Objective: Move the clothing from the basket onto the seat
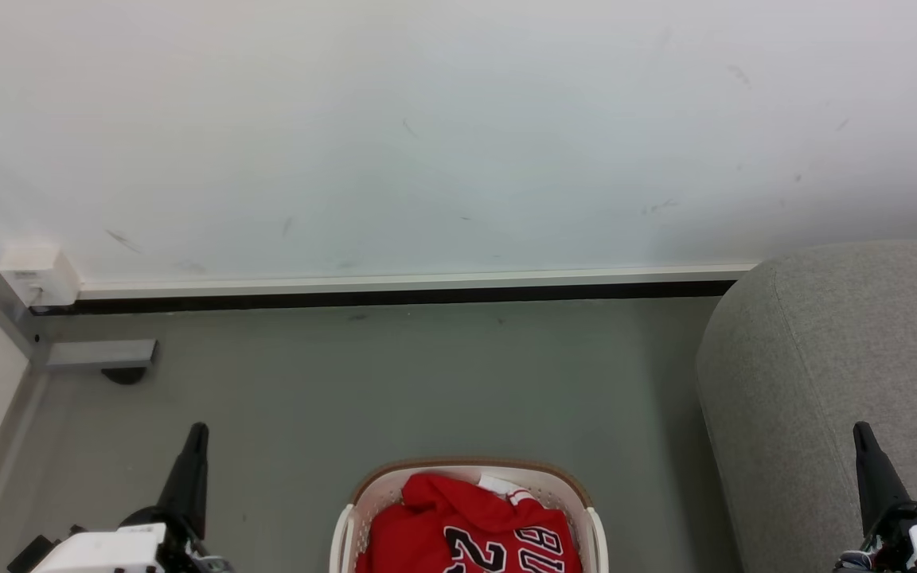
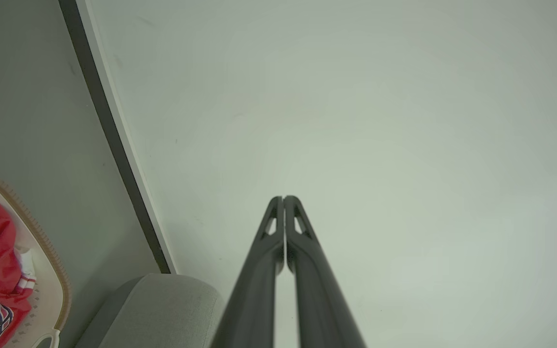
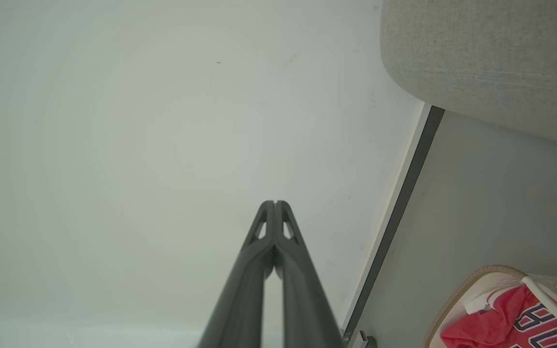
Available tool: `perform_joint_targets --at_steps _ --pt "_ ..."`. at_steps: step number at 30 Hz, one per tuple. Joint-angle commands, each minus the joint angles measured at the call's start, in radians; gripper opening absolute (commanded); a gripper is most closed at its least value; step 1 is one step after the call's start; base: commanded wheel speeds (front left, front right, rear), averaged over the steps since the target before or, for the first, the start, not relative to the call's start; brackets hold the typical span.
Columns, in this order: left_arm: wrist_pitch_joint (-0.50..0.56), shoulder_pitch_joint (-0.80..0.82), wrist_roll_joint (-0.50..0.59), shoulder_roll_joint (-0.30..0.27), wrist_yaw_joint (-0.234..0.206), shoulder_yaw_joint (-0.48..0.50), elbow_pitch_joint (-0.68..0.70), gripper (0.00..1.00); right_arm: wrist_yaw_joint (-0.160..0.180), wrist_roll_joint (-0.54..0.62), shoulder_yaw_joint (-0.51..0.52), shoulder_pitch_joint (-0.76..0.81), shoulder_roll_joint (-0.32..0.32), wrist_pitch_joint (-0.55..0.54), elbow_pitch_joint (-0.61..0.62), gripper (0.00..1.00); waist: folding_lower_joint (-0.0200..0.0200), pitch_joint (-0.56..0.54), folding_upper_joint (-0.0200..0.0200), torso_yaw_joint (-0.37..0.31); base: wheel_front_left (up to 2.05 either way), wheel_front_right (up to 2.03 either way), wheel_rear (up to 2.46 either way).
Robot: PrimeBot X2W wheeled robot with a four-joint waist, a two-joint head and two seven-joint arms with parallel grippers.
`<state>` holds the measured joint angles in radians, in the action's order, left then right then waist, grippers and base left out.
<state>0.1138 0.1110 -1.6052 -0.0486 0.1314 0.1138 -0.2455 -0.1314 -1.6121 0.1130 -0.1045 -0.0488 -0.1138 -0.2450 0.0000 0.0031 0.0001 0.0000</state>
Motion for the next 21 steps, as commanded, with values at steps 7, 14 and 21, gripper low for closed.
perform_joint_targets --at_steps 7,14,21 --pt "0.002 -0.001 -0.015 -0.007 0.000 0.001 0.001 0.00 0.003 0.002 0.003 -0.014 -0.006 -0.002 0.003 0.00 0.0000 0.000 -0.0001 0.000 0.00 0.00 0.00" --pt "0.002 -0.001 -0.015 -0.007 0.000 0.001 0.001 0.00 0.003 0.002 0.003 -0.014 -0.006 -0.002 0.003 0.00 0.0000 0.000 -0.0001 0.000 0.00 0.00 0.00" --pt "-0.001 -0.012 0.002 0.005 0.000 -0.001 -0.015 1.00 0.000 0.000 -0.002 0.012 0.006 0.001 -0.016 1.00 0.0000 0.000 -0.0001 0.000 0.00 0.00 0.00"
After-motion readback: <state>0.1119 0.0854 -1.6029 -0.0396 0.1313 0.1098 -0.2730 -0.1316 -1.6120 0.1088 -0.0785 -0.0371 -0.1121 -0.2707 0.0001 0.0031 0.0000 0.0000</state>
